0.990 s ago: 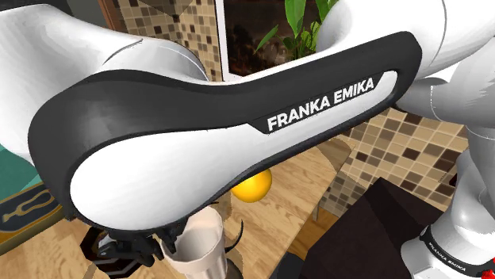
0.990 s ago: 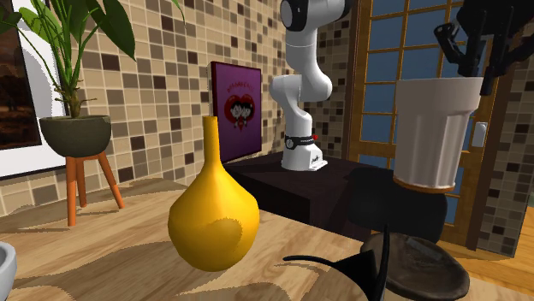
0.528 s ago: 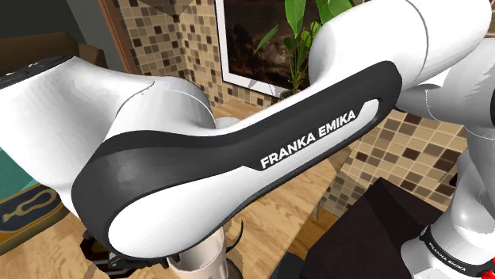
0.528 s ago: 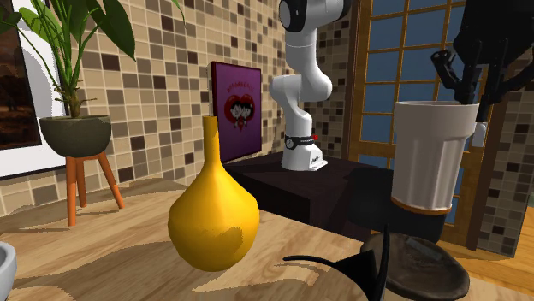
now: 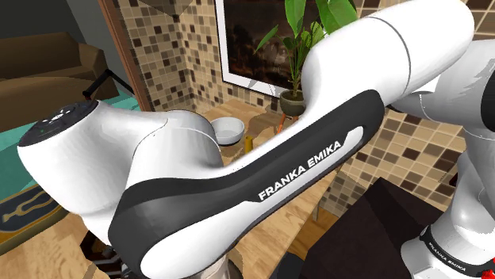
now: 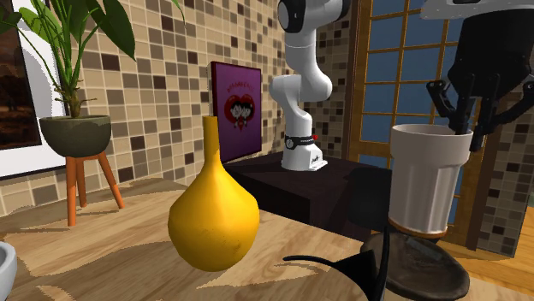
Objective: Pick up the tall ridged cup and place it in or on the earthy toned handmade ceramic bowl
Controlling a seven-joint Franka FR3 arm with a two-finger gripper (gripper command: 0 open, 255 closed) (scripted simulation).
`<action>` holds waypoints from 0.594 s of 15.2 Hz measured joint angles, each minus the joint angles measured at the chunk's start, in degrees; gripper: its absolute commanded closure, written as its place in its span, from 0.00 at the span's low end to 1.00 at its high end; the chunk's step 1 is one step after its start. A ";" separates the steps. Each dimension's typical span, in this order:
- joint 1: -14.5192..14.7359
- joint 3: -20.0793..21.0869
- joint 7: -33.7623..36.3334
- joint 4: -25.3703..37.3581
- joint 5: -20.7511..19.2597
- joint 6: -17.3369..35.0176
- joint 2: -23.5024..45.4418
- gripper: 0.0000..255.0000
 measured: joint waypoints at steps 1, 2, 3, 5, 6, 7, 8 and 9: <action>0.08 -0.13 0.02 0.02 -0.19 0.40 0.45 1.00; -0.03 -0.21 0.08 -0.63 -0.30 1.18 0.60 1.00; -0.10 -0.22 0.25 -1.42 -0.34 1.87 0.55 1.00; -0.13 -0.40 0.46 -2.43 -0.65 3.33 1.06 1.00; -0.14 -0.47 0.54 -2.84 -0.75 3.87 1.22 1.00; -0.10 -0.59 0.59 -3.00 -0.93 4.38 1.60 1.00; -0.19 -0.67 0.65 -3.58 -1.04 5.06 1.72 1.00; -0.07 -0.76 0.84 -3.82 -1.20 5.57 2.03 1.00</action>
